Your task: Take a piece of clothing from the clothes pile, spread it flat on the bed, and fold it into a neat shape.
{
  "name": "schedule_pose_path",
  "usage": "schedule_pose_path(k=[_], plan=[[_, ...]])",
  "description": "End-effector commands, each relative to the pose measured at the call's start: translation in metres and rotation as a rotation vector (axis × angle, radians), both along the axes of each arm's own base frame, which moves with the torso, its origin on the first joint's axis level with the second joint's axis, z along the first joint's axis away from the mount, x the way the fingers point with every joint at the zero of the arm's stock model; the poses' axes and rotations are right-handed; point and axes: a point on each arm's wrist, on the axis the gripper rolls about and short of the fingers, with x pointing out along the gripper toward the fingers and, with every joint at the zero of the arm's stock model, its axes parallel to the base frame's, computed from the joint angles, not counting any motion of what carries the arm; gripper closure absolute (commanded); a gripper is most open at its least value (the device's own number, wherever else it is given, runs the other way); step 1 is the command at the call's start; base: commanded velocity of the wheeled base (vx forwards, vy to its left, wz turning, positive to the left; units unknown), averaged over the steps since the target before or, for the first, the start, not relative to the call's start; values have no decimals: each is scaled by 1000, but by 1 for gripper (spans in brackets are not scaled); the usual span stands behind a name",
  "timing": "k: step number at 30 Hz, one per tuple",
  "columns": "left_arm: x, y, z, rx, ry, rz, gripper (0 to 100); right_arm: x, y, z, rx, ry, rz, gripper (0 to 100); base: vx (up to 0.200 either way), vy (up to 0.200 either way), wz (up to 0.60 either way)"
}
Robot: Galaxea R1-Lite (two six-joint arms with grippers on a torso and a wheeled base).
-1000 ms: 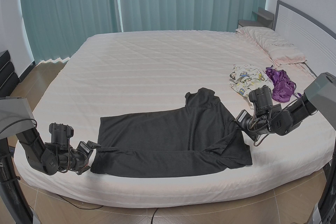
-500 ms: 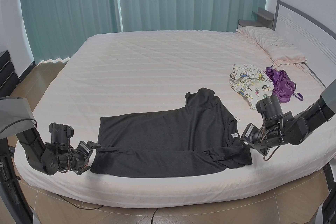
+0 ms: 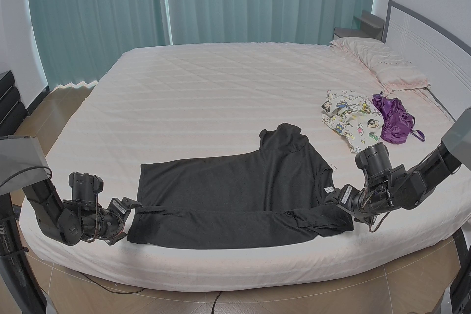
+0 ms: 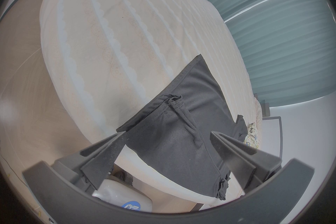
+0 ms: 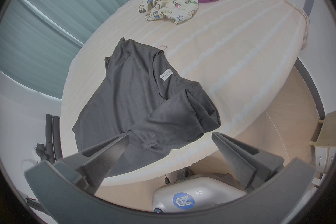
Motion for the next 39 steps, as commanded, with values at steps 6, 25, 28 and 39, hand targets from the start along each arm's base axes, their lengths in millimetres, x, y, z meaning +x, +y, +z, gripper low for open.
schedule_pose_path(k=[6,25,28,39], plan=[[-1,0,-1,1,1,1,0,28,6,-39,22,9,-30,0,0,0,0],[-2,4,1,0,-153,24,0,5,-28,-44,177,-167,-166,0,0,0,0],[-3,4,2,3,-153,25,0,3,-33,-45,184,-171,-176,0,0,0,0],[-4,3,3,-39,-173,42,0,-7,-40,-21,229,-226,-162,0,73,0,0]])
